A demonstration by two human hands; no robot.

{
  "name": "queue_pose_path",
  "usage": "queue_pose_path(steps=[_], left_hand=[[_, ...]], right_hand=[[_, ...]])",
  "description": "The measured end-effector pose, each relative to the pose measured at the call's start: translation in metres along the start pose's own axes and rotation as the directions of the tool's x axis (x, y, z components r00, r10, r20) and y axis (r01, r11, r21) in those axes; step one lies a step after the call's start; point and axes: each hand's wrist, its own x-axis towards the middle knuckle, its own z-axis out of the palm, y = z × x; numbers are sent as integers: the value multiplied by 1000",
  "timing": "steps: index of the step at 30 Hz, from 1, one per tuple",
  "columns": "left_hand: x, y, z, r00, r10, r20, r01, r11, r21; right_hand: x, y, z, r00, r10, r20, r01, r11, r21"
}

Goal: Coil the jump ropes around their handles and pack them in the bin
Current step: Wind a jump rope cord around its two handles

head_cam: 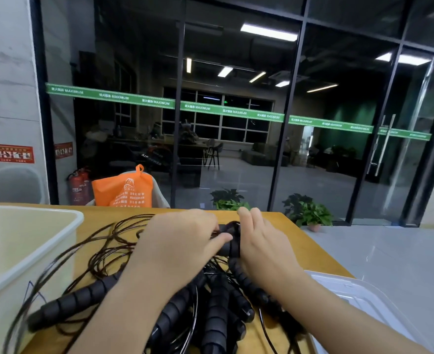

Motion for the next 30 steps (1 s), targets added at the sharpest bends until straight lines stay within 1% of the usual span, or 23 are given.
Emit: queue_pose_path(steps=[3, 6, 8, 10, 11, 12, 13, 14, 16, 19, 22, 24, 26, 28, 29, 30], left_hand=[[-1, 22, 7, 1000, -12, 24, 12, 1000, -13], [0, 45, 10, 999, 21, 37, -21, 1000, 2], [0, 47, 13, 999, 11, 40, -10, 1000, -24], [0, 47, 13, 995, -25, 99, 32, 997, -72], [0, 47, 11, 989, -47, 137, 59, 995, -83], [2, 49, 9, 984, -60, 168, 71, 995, -63], [2, 49, 13, 975, -75, 210, 91, 994, -67], [-2, 49, 18, 962, -114, 248, 142, 985, -98], [-7, 45, 26, 922, -156, 353, 217, 966, -139], [-11, 32, 35, 860, -196, 471, 317, 928, -194], [-14, 23, 47, 800, -190, 569, 338, 926, -165], [-16, 26, 51, 788, -180, 589, 351, 917, -190], [-16, 31, 53, 801, -198, 565, 380, 897, -224], [-13, 34, 51, 796, -230, 560, 467, 823, -325], [-12, 34, 50, 794, -251, 554, 512, 768, -385], [-12, 33, 51, 806, -271, 527, 528, 733, -430]], right_hand=[[9, -2, 0, 996, 83, 22, -82, 995, -53], [15, -2, 3, 986, 167, 11, -167, 986, 4], [18, -1, 2, 976, 216, 3, -216, 975, 59], [18, -1, 2, 965, 260, 45, -262, 962, 79], [19, -1, 2, 952, 286, 106, -296, 951, 93], [19, -1, 1, 928, 313, 204, -341, 932, 121], [20, -2, -1, 900, 328, 288, -379, 915, 141], [21, -4, -1, 877, 345, 336, -417, 892, 173], [19, -8, -2, 837, 381, 392, -485, 849, 209], [13, -13, 2, 799, 401, 447, -536, 813, 229], [8, -15, 6, 772, 414, 482, -579, 771, 265], [7, -13, 8, 738, 448, 505, -634, 717, 290], [9, -5, 8, 688, 481, 544, -702, 631, 329], [12, 5, 8, 652, 472, 594, -752, 506, 424], [13, 10, 6, 650, 448, 613, -757, 448, 476], [14, 14, 3, 649, 416, 637, -760, 392, 518]])
